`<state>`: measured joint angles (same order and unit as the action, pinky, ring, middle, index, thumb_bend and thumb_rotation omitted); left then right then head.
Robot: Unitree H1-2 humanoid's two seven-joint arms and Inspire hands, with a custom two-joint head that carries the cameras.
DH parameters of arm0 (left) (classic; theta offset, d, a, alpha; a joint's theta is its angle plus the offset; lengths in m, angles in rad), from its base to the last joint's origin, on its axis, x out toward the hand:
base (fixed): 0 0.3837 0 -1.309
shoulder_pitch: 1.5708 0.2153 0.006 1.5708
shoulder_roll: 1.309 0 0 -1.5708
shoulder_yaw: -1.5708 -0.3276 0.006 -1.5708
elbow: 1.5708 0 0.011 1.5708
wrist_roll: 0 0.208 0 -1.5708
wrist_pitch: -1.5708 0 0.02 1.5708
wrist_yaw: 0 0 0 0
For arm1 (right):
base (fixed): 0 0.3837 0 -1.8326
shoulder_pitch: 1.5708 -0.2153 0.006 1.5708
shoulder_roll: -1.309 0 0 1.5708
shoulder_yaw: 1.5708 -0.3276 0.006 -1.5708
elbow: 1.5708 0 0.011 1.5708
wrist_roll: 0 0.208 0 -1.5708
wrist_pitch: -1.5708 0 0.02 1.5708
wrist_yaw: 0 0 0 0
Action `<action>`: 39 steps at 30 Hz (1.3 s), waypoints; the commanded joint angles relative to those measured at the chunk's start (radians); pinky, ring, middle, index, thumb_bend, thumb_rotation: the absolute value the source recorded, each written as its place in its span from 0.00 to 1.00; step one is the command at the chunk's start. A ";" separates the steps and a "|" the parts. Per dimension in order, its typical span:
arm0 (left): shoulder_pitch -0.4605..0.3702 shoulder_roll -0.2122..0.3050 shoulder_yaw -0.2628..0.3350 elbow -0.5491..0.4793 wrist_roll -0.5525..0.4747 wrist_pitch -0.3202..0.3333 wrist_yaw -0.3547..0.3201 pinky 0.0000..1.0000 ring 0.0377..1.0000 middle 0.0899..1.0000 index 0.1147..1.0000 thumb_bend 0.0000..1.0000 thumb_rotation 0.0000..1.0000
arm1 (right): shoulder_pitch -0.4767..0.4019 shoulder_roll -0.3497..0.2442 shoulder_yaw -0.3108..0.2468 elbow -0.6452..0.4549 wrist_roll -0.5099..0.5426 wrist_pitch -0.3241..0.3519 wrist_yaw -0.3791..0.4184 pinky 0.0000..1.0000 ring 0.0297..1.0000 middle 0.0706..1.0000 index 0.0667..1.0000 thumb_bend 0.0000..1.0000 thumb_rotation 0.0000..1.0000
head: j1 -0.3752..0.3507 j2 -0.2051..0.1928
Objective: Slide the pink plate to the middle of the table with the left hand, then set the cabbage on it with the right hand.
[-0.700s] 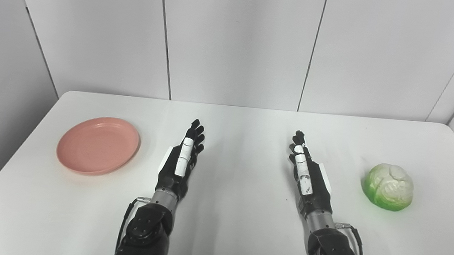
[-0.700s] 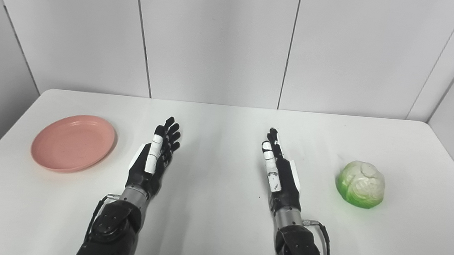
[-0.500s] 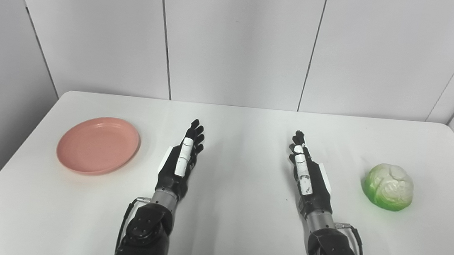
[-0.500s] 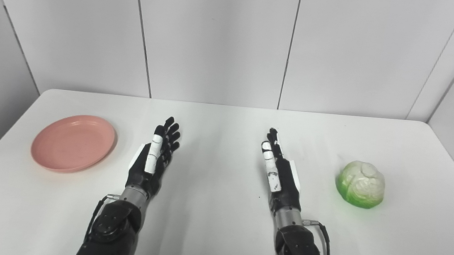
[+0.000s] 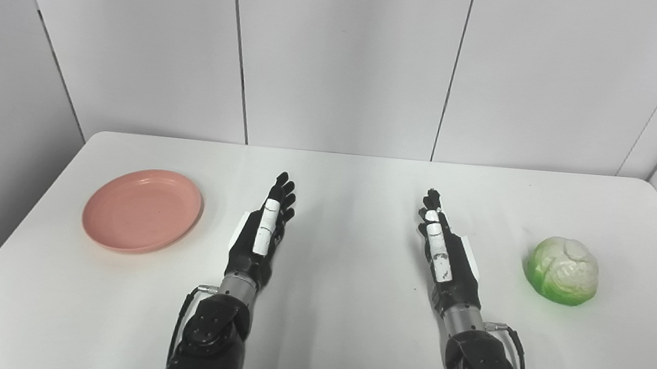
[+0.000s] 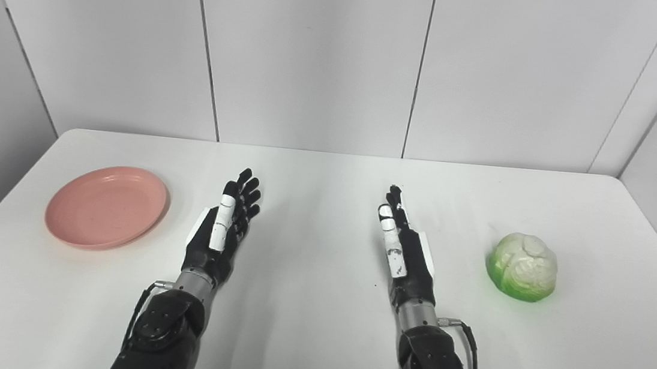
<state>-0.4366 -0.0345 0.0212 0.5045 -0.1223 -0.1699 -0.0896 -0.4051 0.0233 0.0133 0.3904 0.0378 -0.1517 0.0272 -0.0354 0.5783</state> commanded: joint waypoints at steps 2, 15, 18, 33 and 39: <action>0.029 -0.001 -0.002 0.031 0.010 -0.011 0.004 1.00 1.00 1.00 1.00 0.83 1.00 | -0.038 0.003 -0.002 -0.019 0.005 -0.030 0.005 1.00 1.00 1.00 1.00 0.72 1.00 | 0.040 -0.009; -0.095 0.102 0.064 -0.012 0.016 -0.022 0.044 1.00 1.00 1.00 1.00 0.83 1.00 | -0.020 -0.053 -0.029 0.007 0.058 -0.067 0.062 1.00 1.00 1.00 1.00 0.67 1.00 | 0.288 -0.098; -0.132 0.141 0.098 -0.006 0.008 -0.040 0.058 1.00 1.00 0.98 0.99 0.85 1.00 | -0.025 -0.066 -0.028 0.032 0.051 -0.097 0.062 1.00 1.00 1.00 1.00 0.66 1.00 | 0.316 -0.110; -0.192 0.329 0.254 0.009 0.013 -0.022 0.174 0.81 0.77 0.75 0.76 0.85 1.00 | -0.041 -0.077 -0.043 0.092 0.096 -0.120 0.107 1.00 1.00 1.00 1.00 0.70 1.00 | 0.366 -0.143; -0.191 0.404 0.267 0.048 0.032 -0.031 0.198 0.80 0.77 0.74 0.74 0.85 1.00 | -0.043 -0.078 -0.048 0.103 0.086 -0.136 0.100 1.00 1.00 1.00 1.00 0.70 1.00 | 0.372 -0.145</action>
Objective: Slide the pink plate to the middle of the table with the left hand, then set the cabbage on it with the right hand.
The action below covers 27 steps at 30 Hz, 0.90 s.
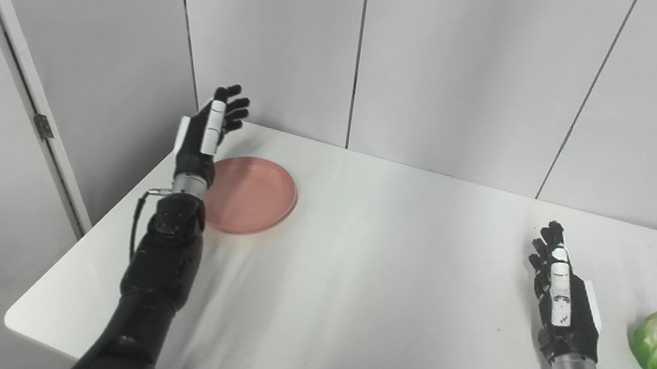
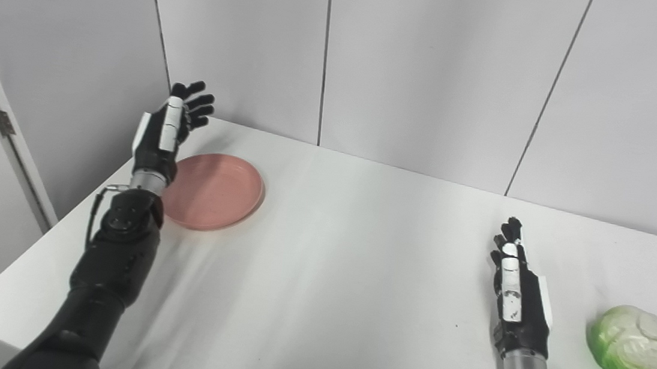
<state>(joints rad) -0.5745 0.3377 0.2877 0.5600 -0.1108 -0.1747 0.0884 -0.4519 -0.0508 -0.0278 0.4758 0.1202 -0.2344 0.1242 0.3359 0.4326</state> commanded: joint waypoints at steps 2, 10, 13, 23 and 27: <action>-0.057 0.049 0.009 0.020 0.023 -0.038 0.035 0.76 0.75 0.73 0.72 0.85 1.00 | 0.005 -0.002 -0.008 0.017 -0.008 -0.063 -0.008 1.00 1.00 1.00 1.00 0.69 1.00 | 0.001 -0.002; -0.080 0.099 0.021 0.184 0.029 -0.109 0.080 0.72 0.72 0.69 0.68 0.84 1.00 | 0.009 -0.006 -0.008 0.015 -0.004 -0.056 0.003 1.00 1.00 1.00 1.00 0.68 1.00 | 0.011 -0.004; -0.084 0.105 0.020 0.238 0.021 -0.127 0.077 0.75 0.73 0.70 0.69 0.84 1.00 | 0.013 -0.006 -0.009 0.005 0.000 -0.046 0.006 1.00 1.00 1.00 1.00 0.67 1.00 | 0.012 -0.003; -0.086 0.079 -0.018 0.352 0.005 -0.164 0.030 0.80 0.77 0.74 0.73 0.79 1.00 | 0.018 -0.011 -0.008 -0.004 0.001 -0.042 0.011 1.00 1.00 1.00 1.00 0.68 1.00 | 0.013 0.006; -0.100 0.069 -0.041 0.420 0.001 -0.198 0.007 0.83 0.79 0.76 0.75 0.79 1.00 | 0.010 -0.012 -0.011 0.014 -0.001 -0.064 0.007 1.00 1.00 1.00 1.00 0.68 1.00 | 0.011 0.008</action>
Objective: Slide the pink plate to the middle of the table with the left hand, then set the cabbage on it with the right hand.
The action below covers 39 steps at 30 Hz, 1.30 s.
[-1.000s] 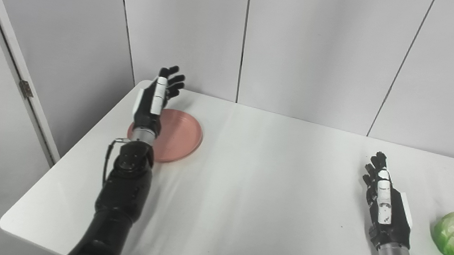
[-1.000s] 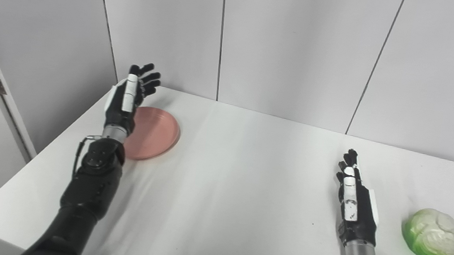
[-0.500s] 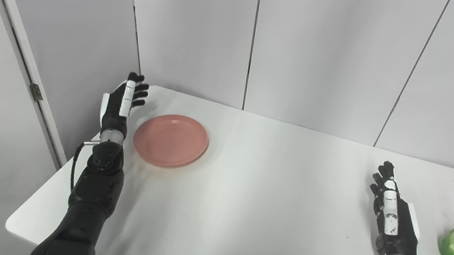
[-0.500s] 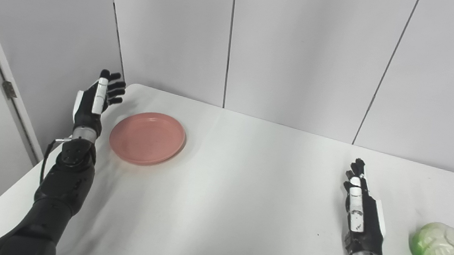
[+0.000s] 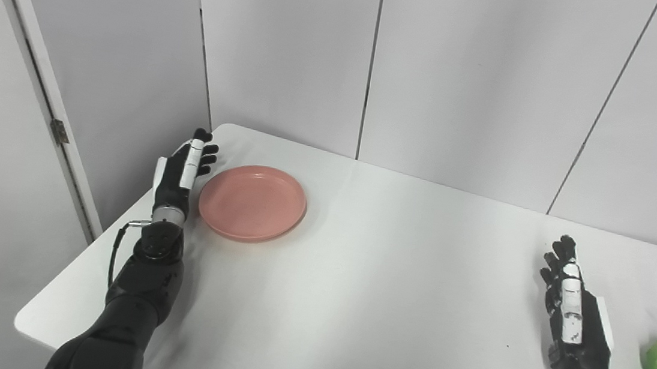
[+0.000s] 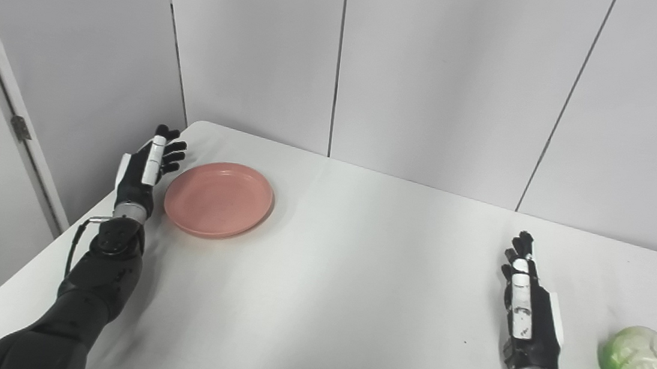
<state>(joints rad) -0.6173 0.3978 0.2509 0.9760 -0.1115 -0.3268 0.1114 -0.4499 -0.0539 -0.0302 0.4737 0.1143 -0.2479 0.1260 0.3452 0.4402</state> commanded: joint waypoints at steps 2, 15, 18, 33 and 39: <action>-0.062 0.001 -0.012 0.029 -0.005 -0.057 -0.028 0.82 0.78 0.75 0.74 0.80 1.00 | 0.010 -0.007 -0.009 0.010 -0.001 -0.044 -0.004 1.00 1.00 1.00 1.00 0.69 1.00 | 0.000 0.002; -0.072 -0.083 -0.064 0.038 -0.029 -0.069 -0.075 0.82 0.79 0.76 0.74 0.86 1.00 | 0.010 -0.003 -0.006 0.001 0.002 -0.030 0.001 1.00 1.00 1.00 1.00 0.69 1.00 | -0.028 0.022; -0.061 -0.110 -0.064 -0.006 -0.052 -0.045 -0.085 0.84 0.79 0.76 0.74 0.84 1.00 | 0.010 -0.001 -0.005 -0.004 0.004 -0.022 0.004 1.00 1.00 1.00 1.00 0.70 1.00 | -0.038 0.027; -0.021 -0.232 -0.149 -0.109 -0.005 -0.023 -0.139 0.85 0.79 0.77 0.75 0.85 1.00 | 0.021 0.011 0.002 -0.036 -0.019 -0.017 -0.017 1.00 1.00 1.00 1.00 0.66 1.00 | -0.109 0.064; -0.001 -0.292 -0.165 -0.121 -0.009 -0.001 -0.161 0.88 0.80 0.77 0.75 0.84 1.00 | 0.020 0.022 0.005 -0.053 -0.036 0.001 -0.039 1.00 1.00 1.00 1.00 0.68 0.99 | -0.175 0.090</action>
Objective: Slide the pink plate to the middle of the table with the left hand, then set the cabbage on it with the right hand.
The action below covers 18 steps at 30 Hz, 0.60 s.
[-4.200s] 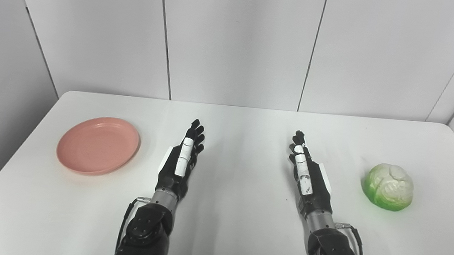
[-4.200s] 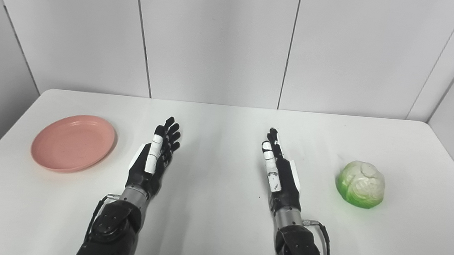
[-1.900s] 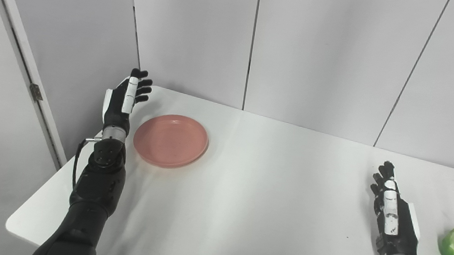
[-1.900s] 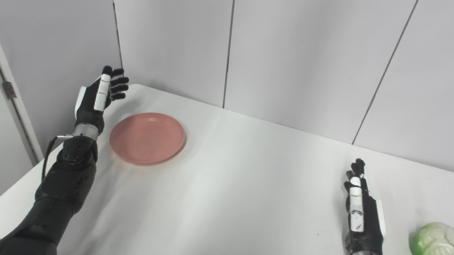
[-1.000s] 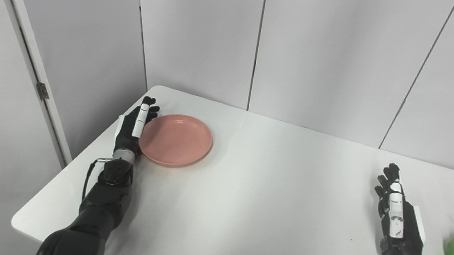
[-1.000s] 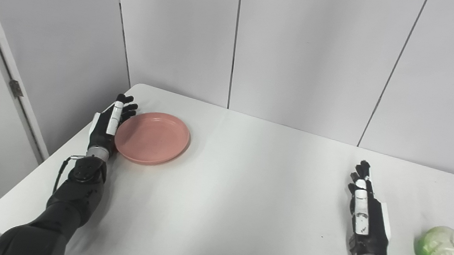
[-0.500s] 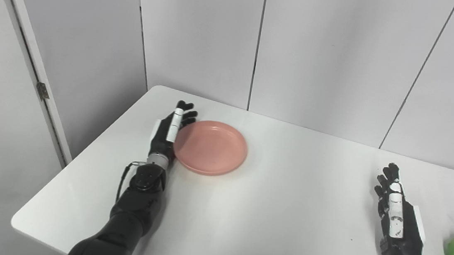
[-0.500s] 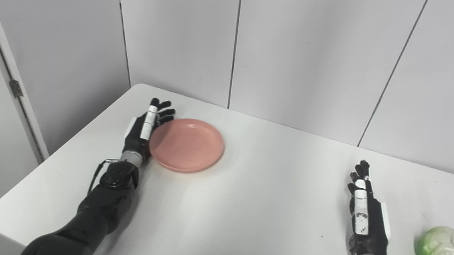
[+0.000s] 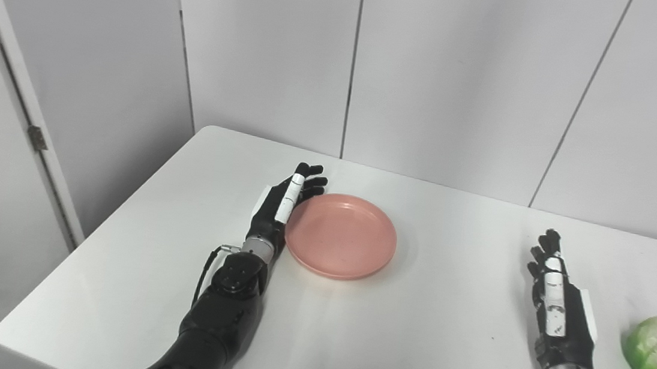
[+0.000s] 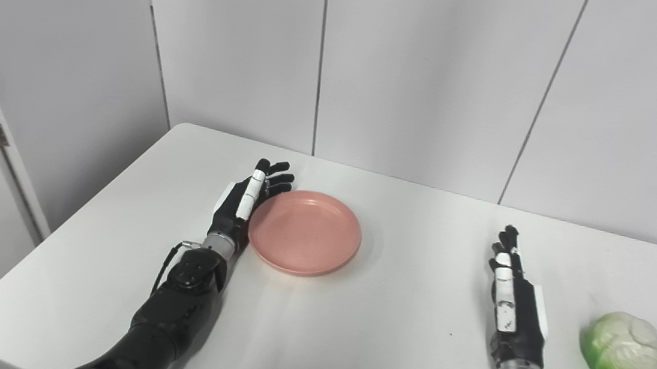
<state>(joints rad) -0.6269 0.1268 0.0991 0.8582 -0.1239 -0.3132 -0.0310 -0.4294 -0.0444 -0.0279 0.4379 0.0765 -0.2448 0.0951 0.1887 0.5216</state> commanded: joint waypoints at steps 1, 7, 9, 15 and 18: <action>0.016 -0.027 -0.021 -0.016 0.010 -0.001 -0.021 0.88 0.80 0.77 0.75 0.84 1.00 | 0.000 0.015 0.003 -0.021 0.000 0.002 -0.010 1.00 1.00 1.00 1.00 0.69 0.99 | -0.019 0.009; 0.053 -0.065 -0.045 -0.073 0.004 0.043 -0.045 0.91 0.81 0.78 0.76 0.83 1.00 | 0.009 0.030 0.013 -0.063 -0.014 0.032 -0.023 1.00 1.00 1.00 1.00 0.70 1.00 | -0.099 0.043; 0.057 -0.081 -0.051 -0.071 0.006 0.037 -0.048 0.88 0.80 0.77 0.75 0.83 1.00 | 0.007 0.038 0.015 -0.072 -0.024 0.043 -0.036 1.00 0.99 1.00 1.00 0.71 1.00 | -0.131 0.052; 0.072 -0.115 -0.068 -0.099 -0.004 0.079 -0.090 0.92 0.81 0.78 0.76 0.83 1.00 | 0.002 0.052 0.021 -0.104 -0.040 0.059 -0.060 1.00 0.99 0.99 1.00 0.70 1.00 | -0.218 0.071; 0.078 -0.132 -0.072 -0.110 -0.006 0.086 -0.093 0.92 0.81 0.78 0.76 0.83 1.00 | -0.003 0.054 0.022 -0.114 -0.042 0.061 -0.066 1.00 0.99 0.99 1.00 0.72 1.00 | -0.266 0.079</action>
<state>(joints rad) -0.5810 0.0238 0.0387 0.7422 -0.1243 -0.2316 -0.1068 -0.4008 0.0059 -0.0033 0.3639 0.0349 -0.1815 0.0323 -0.0780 0.6013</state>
